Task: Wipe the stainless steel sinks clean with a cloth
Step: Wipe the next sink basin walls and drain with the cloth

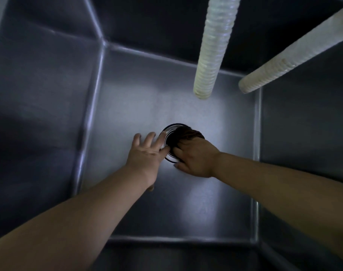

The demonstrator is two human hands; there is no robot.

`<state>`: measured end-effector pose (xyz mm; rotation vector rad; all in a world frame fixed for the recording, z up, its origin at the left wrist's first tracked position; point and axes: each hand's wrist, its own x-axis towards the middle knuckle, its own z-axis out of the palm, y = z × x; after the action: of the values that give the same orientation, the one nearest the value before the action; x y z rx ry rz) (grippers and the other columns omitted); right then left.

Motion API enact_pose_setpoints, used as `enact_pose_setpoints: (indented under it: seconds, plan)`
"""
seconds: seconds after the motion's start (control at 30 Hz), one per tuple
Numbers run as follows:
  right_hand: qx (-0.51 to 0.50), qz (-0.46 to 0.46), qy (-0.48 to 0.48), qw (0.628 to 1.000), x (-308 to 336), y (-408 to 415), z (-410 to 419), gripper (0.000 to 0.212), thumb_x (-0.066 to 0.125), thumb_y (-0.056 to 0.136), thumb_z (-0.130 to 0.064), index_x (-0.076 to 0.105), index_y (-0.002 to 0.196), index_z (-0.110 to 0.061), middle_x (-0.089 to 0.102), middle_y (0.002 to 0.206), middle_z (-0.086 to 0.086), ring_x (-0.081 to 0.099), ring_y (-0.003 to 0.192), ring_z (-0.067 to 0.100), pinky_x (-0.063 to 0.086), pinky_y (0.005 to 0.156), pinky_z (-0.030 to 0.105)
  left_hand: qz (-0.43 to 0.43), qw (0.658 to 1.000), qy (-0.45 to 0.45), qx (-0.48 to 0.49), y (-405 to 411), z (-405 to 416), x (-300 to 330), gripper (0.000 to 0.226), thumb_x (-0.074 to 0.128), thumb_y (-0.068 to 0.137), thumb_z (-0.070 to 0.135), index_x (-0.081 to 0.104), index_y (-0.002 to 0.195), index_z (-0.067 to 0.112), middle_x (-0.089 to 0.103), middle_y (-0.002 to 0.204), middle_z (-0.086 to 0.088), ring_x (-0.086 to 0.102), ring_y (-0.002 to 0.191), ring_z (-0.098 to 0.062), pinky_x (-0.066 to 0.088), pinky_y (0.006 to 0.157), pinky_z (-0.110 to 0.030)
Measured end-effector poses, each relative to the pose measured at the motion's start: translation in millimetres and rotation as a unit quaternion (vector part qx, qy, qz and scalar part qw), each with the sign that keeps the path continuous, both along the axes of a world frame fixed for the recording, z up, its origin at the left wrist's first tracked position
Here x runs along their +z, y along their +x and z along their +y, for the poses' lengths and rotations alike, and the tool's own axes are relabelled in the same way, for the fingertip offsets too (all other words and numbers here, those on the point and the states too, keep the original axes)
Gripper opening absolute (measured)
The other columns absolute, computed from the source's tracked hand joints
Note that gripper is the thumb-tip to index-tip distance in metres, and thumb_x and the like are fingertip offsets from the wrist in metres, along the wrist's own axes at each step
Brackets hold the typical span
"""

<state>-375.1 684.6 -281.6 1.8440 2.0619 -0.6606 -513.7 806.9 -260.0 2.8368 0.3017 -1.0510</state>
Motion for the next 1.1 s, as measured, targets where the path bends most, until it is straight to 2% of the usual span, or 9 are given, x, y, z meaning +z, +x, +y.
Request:
enact_pose_setpoints:
  seconds: [0.23,0.33,0.43,0.57,0.67,0.8,0.9,1.0,1.1]
  plan:
    - [0.037,0.072,-0.031,0.996,3,17,10,0.041,0.035,0.100,-0.034,0.046,0.131,-0.010,0.046,0.139,0.008,0.038,0.129,0.025,0.027,0.106,0.035,0.004,1.000,-0.005,0.005,2,-2,3,0.123,0.087,0.043,0.046,0.017,0.143,0.032,-0.014,0.155,-0.003,-0.001,0.140,-0.029,0.009,0.113,-0.051]
    - [0.073,0.038,-0.036,0.996,2,19,10,0.055,0.030,0.100,-0.042,0.031,0.145,-0.010,0.030,0.152,0.009,0.021,0.142,0.023,0.015,0.116,0.036,0.008,1.000,-0.003,0.005,4,-2,5,0.124,0.088,0.042,0.048,0.018,0.142,0.032,-0.013,0.155,-0.003,0.000,0.140,-0.029,0.009,0.113,-0.051]
    - [0.037,0.000,-0.056,0.998,1,10,7,0.072,0.026,0.096,-0.058,0.017,0.150,-0.011,0.018,0.157,0.010,0.014,0.145,0.022,0.010,0.118,0.037,0.014,1.000,0.007,-0.002,6,-3,6,0.126,0.087,0.042,0.050,0.015,0.144,0.031,-0.013,0.155,-0.003,0.001,0.139,-0.029,0.010,0.113,-0.050]
    - [-0.028,-0.041,-0.031,0.998,3,-7,4,0.082,0.027,0.092,-0.066,0.021,0.148,-0.006,0.027,0.154,0.010,0.020,0.143,0.023,0.006,0.116,0.035,0.022,1.000,0.019,-0.010,6,-4,9,0.130,0.086,0.045,0.050,0.007,0.147,0.031,-0.013,0.156,-0.004,0.001,0.140,-0.030,0.011,0.113,-0.049]
    - [-0.064,-0.089,-0.019,0.994,0,-22,5,0.089,0.022,0.088,-0.072,0.024,0.146,-0.003,0.035,0.149,0.008,0.026,0.137,0.023,0.011,0.112,0.036,0.019,0.999,0.030,-0.025,6,-5,10,0.129,0.084,0.048,0.052,0.005,0.147,0.031,-0.014,0.155,-0.005,0.001,0.140,-0.030,0.011,0.113,-0.049]
    - [-0.083,-0.127,-0.011,0.988,-3,-38,11,0.091,0.018,0.086,-0.076,0.046,0.134,-0.003,0.053,0.129,0.008,0.039,0.122,0.024,0.018,0.106,0.037,0.020,0.998,0.043,-0.038,6,-6,8,0.128,0.081,0.050,0.056,0.002,0.147,0.030,-0.017,0.155,-0.006,-0.001,0.140,-0.031,0.012,0.111,-0.050]
    - [-0.109,-0.093,0.006,0.990,-4,-39,14,0.081,0.023,0.088,-0.072,0.059,0.119,-0.006,0.063,0.114,0.007,0.046,0.112,0.024,0.019,0.105,0.037,0.018,0.998,0.043,-0.038,5,-5,5,0.128,0.081,0.048,0.057,0.003,0.146,0.032,-0.018,0.155,-0.005,-0.002,0.140,-0.031,0.011,0.111,-0.049]
    - [-0.182,-0.005,0.051,0.982,-4,-31,8,0.057,0.036,0.093,-0.058,0.064,0.108,-0.010,0.065,0.107,0.008,0.052,0.104,0.024,0.021,0.101,0.033,0.024,0.998,0.040,-0.030,3,-4,2,0.130,0.082,0.046,0.055,0.003,0.147,0.033,-0.020,0.155,-0.003,-0.003,0.140,-0.030,0.008,0.112,-0.049]
    - [-0.236,0.057,0.065,0.968,-6,-27,-5,0.047,0.044,0.093,-0.051,0.058,0.116,-0.013,0.060,0.115,0.010,0.050,0.110,0.027,0.027,0.100,0.033,0.027,0.999,0.039,-0.027,3,-4,2,0.132,0.082,0.046,0.056,0.001,0.147,0.033,-0.021,0.155,-0.003,-0.004,0.141,-0.030,0.007,0.113,-0.049]
